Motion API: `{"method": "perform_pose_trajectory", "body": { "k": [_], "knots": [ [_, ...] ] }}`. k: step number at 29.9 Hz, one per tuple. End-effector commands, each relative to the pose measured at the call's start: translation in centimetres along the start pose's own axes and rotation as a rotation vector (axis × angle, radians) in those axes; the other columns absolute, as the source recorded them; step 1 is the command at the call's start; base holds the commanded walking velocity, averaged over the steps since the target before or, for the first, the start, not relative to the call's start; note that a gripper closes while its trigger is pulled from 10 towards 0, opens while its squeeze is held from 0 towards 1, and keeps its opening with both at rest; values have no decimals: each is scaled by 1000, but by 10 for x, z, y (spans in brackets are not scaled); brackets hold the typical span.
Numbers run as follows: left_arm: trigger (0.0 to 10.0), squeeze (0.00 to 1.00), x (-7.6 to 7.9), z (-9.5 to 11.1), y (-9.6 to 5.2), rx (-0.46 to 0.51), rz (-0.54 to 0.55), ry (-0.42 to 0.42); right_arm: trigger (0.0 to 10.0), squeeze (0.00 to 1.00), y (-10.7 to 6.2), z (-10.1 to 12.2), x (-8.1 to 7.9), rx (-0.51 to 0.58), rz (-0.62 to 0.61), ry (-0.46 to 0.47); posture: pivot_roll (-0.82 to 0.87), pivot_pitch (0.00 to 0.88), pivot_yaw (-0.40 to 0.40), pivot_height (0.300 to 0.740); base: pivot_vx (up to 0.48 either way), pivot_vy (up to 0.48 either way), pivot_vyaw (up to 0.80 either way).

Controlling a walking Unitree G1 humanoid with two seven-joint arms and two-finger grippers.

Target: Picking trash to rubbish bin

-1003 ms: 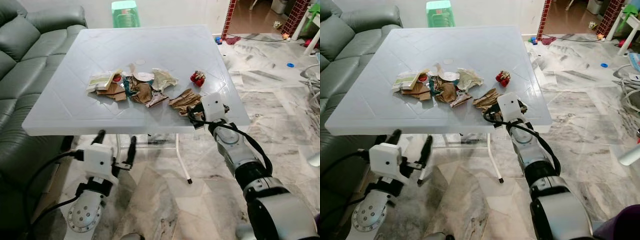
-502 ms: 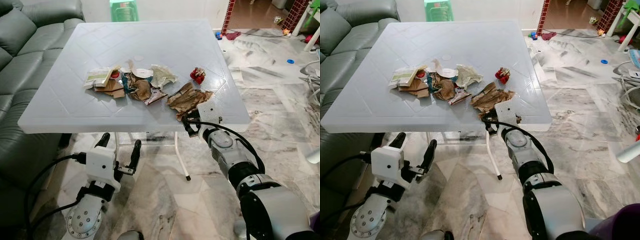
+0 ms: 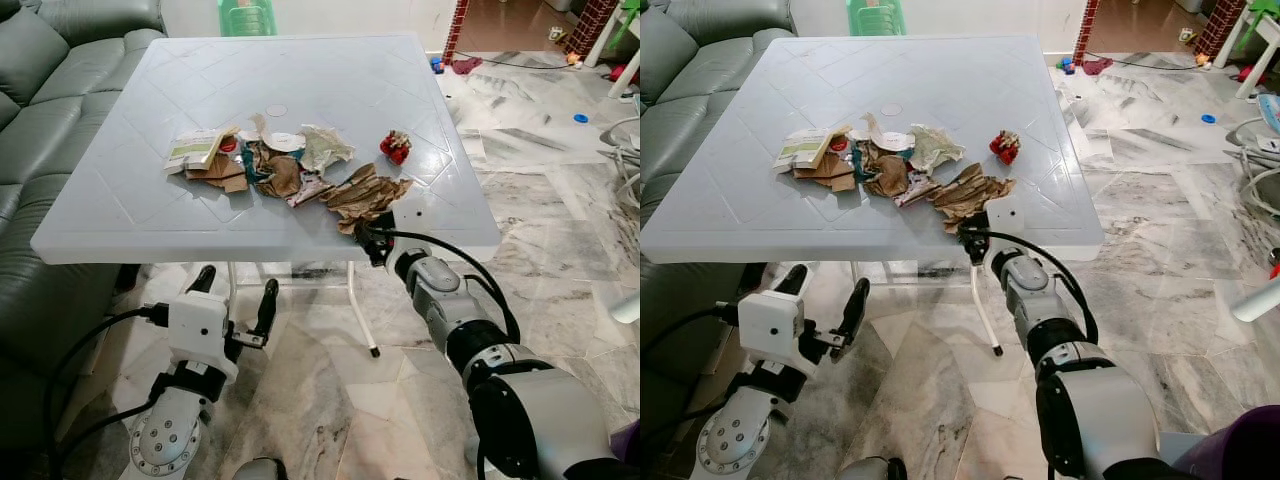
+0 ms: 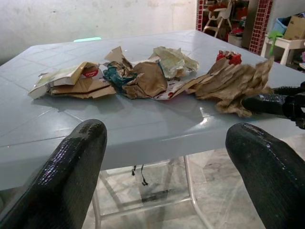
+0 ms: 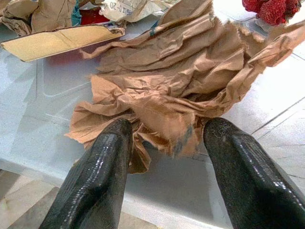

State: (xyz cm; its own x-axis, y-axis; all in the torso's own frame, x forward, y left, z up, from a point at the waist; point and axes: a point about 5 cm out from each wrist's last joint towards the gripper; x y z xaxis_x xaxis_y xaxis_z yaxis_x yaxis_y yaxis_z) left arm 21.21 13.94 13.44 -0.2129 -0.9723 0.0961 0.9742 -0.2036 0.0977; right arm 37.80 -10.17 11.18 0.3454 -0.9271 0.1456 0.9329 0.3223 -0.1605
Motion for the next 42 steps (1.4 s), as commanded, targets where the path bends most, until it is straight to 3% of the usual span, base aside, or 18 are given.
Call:
{"method": "perform_pose_trajectory", "body": {
  "k": [1, 14, 23, 30, 38, 42],
  "knots": [
    [10000, 0, -1, 1, 0, -4, 9, 5, 0, 0, 2, 5, 0, 13, 5, 5, 187, 138, -28, 740, 0, 0, 0],
    [10000, 0, -1, 3, 1, 8, 24, 2, 0, 0, 2, 6, -1, 26, 13, 15, 184, 140, -31, 740, 0, 0, 0],
    [10000, 0, -3, 4, 5, 23, 38, 8, 0, 0, 2, 12, 7, 65, -47, 20, 177, 140, -32, 740, 0, 0, 0],
    [10000, 0, -8, 7, 14, 50, 65, 22, 0, 0, 1, 36, 31, 167, -187, -10, 145, 130, -26, 740, 0, 0, 0],
    [10000, 0, -14, 12, 31, 92, 85, 38, 0, 0, -4, 58, 49, 282, -237, -32, 89, 113, -15, 740, 0, 0, 0],
    [10000, 0, -18, 14, 43, 107, 90, 37, 0, 0, -11, 69, 60, 354, -282, -86, 58, 104, -5, 740, 0, 0, 0]
  ]
}}
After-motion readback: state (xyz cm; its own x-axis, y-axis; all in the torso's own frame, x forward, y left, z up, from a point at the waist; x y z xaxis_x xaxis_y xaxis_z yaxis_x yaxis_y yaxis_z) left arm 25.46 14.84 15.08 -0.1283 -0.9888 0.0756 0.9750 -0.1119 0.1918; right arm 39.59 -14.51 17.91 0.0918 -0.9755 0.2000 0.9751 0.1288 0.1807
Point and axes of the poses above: a point about 5 cm out from each wrist's last joint towards the gripper, its own y axis pointing out of the wrist towards the gripper, its own z axis along the axis of the wrist's last joint, x = y × z, and after that the axes turned 10 degrees about -y, right-handed
